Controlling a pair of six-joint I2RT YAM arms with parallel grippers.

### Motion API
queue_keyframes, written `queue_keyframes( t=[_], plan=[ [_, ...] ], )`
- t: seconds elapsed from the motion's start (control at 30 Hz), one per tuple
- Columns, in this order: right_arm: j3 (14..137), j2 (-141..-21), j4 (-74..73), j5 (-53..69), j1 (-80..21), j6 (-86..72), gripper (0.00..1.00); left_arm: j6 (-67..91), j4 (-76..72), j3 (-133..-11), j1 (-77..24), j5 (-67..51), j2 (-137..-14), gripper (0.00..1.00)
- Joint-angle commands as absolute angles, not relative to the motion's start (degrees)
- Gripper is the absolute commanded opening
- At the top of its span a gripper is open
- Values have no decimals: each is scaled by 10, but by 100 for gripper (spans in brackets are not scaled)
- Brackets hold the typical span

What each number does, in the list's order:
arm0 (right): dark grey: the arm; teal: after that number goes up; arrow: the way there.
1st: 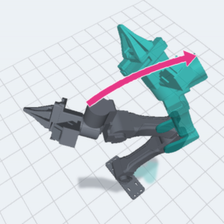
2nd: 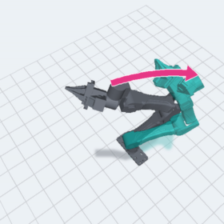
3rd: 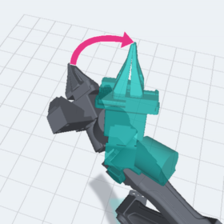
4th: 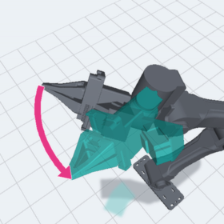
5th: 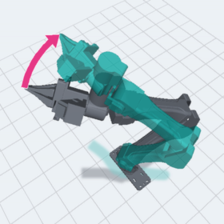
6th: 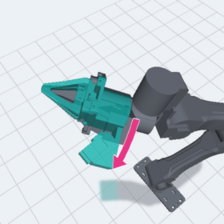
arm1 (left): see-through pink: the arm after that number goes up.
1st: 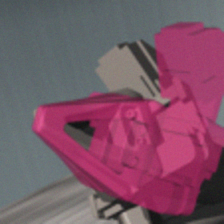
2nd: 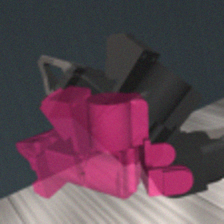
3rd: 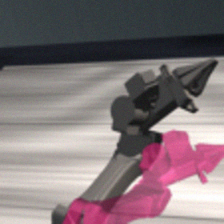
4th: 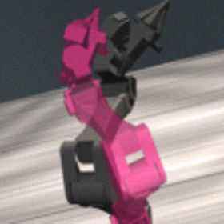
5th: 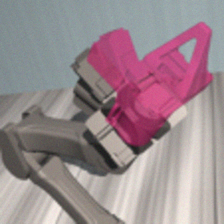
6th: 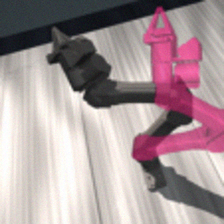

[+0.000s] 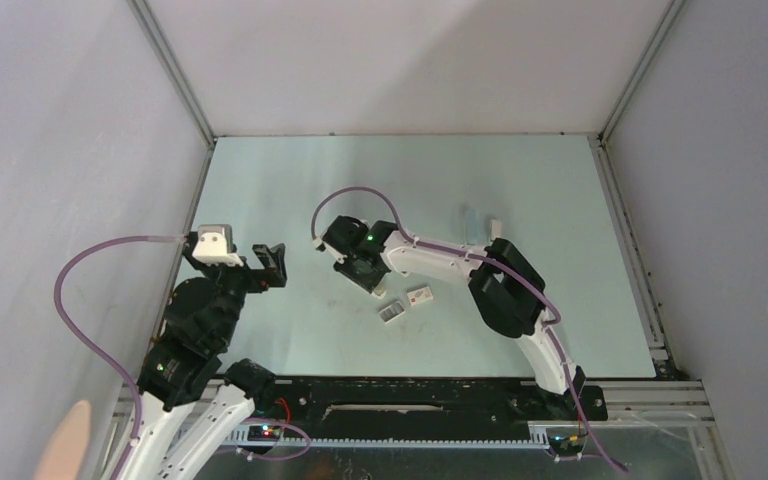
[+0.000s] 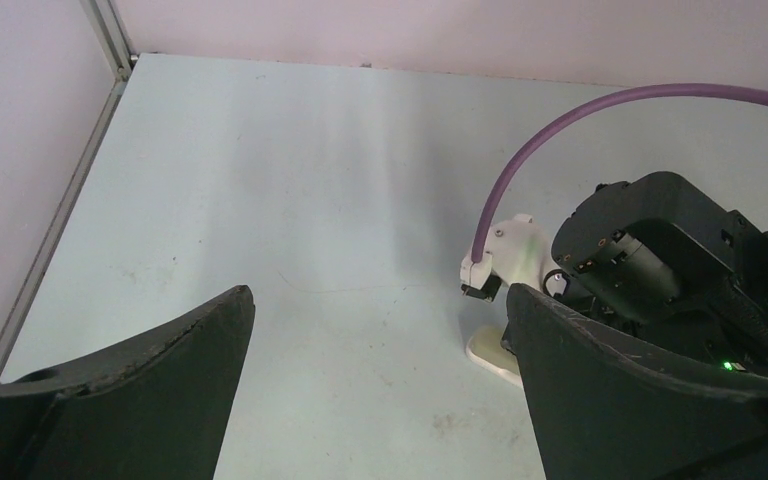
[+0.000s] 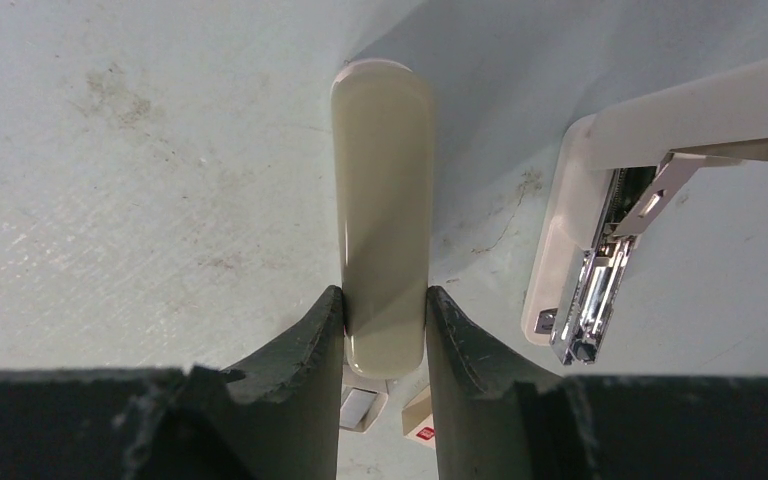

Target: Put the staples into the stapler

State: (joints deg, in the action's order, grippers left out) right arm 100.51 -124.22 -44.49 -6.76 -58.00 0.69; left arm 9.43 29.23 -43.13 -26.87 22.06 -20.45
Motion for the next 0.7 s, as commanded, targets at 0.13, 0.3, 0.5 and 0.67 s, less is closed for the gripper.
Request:
queue_keyframes(
  t=[0.13,0.3,0.5,0.67],
  plan=[
    [973,-1282,-405,-63,-577,3,1,88,273,-427,-262,207,-202,100],
    [973,-1239,-414,-61,-585,3,0,89,273,-426,-262,209,-201,100],
    [977,-1167,-419,-59,-584,-11,0,89,273,-426,-261,208,-200,100],
    [993,-1181,-432,-59,-583,-13,0,89,274,-425,-261,208,-197,100]
  ],
)
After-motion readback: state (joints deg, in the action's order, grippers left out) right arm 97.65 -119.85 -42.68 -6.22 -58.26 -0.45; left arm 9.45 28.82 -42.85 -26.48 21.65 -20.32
